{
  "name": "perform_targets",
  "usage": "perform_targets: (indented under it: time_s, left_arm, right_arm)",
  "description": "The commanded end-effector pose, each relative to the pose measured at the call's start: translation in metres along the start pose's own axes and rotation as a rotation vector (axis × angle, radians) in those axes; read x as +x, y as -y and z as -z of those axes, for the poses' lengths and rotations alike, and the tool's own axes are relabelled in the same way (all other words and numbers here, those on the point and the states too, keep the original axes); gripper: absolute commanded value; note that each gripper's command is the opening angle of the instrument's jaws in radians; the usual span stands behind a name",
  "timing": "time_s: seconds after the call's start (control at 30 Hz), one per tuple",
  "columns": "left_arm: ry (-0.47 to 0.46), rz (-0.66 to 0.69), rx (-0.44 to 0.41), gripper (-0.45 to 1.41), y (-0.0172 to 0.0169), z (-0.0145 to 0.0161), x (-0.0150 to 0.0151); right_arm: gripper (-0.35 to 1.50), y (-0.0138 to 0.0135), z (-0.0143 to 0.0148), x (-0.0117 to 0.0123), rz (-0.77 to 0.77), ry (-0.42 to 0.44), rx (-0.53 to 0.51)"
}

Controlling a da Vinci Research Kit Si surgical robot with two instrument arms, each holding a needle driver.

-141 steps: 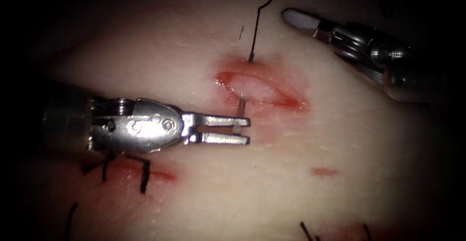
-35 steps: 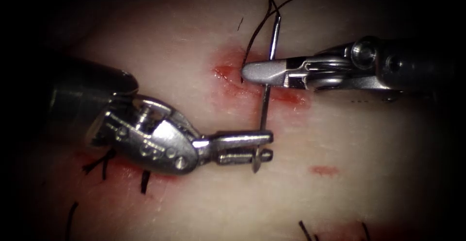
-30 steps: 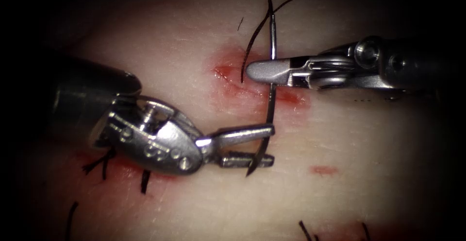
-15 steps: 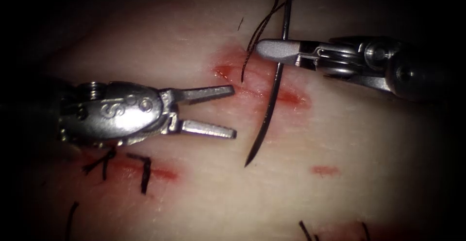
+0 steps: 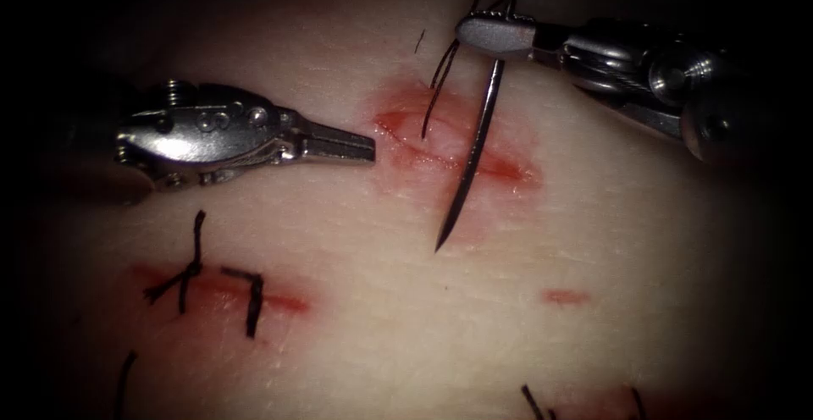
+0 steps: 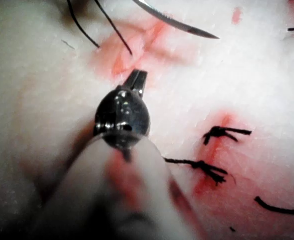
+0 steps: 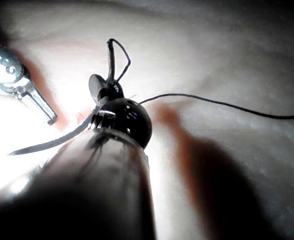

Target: Wound Closure

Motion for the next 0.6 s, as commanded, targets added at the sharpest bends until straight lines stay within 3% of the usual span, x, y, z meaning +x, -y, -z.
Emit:
perform_targets:
  time_s: [0.03, 0.27, 0.6]
  left_arm:
    - [0.018, -0.004, 0.005, -0.45, 0.0003, -0.0011, -0.0002]
    - [0.103, -0.008, 0.024, -0.45, 0.0009, -0.0038, 0.0003]
    - [0.116, -0.055, 0.009, -0.45, 0.0027, -0.0064, -0.0005]
  right_arm:
    - [-0.35, -0.0001, -0.0008, 0.0002, 0.019, -0.003, -0.003]
    - [-0.35, -0.0001, -0.0008, 0.0002, 0.101, -0.007, -0.015]
    - [-0.35, 0.0001, -0.0007, 0.0000, 0.148, -0.008, -0.026]
